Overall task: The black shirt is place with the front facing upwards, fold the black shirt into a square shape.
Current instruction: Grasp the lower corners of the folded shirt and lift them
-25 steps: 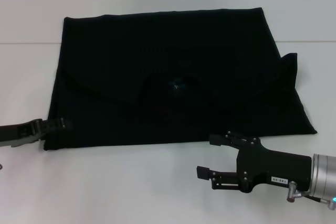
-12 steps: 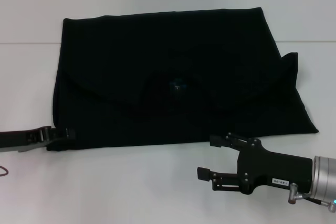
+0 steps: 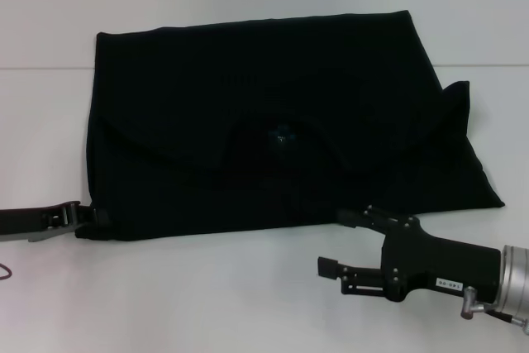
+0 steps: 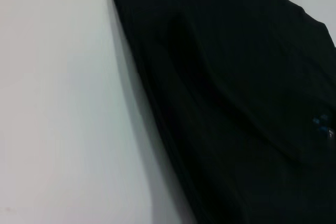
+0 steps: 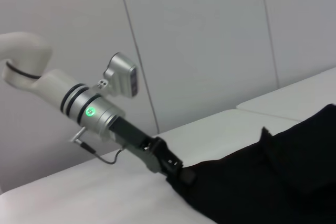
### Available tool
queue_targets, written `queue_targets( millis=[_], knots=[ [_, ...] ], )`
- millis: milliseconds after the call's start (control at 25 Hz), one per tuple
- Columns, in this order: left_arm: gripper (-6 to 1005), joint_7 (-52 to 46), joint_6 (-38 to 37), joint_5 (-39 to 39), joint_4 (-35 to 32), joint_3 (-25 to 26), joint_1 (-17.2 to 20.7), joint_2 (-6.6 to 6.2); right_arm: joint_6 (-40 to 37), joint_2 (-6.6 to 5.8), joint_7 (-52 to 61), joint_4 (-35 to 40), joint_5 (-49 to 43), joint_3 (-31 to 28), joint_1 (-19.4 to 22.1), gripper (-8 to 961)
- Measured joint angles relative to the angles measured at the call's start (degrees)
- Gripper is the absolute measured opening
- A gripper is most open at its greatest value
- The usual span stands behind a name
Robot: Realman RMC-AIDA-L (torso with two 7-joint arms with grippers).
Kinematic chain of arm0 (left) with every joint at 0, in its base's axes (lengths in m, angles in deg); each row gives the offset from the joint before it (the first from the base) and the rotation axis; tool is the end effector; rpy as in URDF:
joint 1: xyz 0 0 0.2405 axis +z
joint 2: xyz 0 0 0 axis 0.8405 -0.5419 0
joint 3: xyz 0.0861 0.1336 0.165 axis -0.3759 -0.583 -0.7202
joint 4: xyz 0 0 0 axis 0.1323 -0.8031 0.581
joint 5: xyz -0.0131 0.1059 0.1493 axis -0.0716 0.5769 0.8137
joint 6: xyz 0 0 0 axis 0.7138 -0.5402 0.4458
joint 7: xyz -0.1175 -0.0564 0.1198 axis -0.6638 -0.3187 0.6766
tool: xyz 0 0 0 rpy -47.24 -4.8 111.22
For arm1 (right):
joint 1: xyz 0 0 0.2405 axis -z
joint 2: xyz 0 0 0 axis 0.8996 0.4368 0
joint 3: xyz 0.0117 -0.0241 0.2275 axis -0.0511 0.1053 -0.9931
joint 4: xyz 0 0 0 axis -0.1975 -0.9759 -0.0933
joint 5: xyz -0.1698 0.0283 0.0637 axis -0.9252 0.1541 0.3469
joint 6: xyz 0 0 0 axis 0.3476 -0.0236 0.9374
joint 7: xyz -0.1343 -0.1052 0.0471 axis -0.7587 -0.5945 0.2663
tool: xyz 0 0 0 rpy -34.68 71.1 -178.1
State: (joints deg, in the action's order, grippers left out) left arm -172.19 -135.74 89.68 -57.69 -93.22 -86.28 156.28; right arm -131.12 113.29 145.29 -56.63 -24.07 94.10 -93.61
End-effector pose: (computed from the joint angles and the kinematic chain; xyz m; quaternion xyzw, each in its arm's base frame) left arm -0.3177 0.3248 0.0111 -0.7309 -0.6321 -0.1505 0.2088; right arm 0.2140 0.2750 -0.0656 -0.9246 0.1930 0.3040 0.1246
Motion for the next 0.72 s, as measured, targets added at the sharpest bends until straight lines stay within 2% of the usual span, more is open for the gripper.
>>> queue_targets(
  millis=[200,280,400,520,640,720],
  knots=[
    [132,0.03,-0.19,0.0,0.04,-0.06,-0.01,-0.11,-0.63,-0.22,3.66,1.85,-0.02,-3.39,1.02,886],
    [94,0.04,-0.28,0.0,0.05,-0.06,-0.04,-0.11,-0.24,-0.43,10.39,5.25,-0.26,-4.44,1.81,882],
    [71,0.04,-0.71,-0.23,0.04,0.05,-0.11,-0.17,1.8,-1.48,27.7,15.2,-1.84,-4.68,3.41,876],
    [56,0.03,-1.14,-0.46,0.01,0.31,-0.14,-0.24,3.31,-3.88,46.19,24.59,-6.43,-4.74,4.09,870],
    [58,0.04,-1.4,-0.46,0.03,0.44,-0.16,-0.31,3.54,-7.24,63.22,29.58,-12.65,-4.47,3.01,863],
    [59,0.04,-1.85,-0.45,0.05,0.47,-0.14,-0.31,3.6,-10.19,74.07,30.23,-18.5,-4.7,0.75,859]
  ],
)
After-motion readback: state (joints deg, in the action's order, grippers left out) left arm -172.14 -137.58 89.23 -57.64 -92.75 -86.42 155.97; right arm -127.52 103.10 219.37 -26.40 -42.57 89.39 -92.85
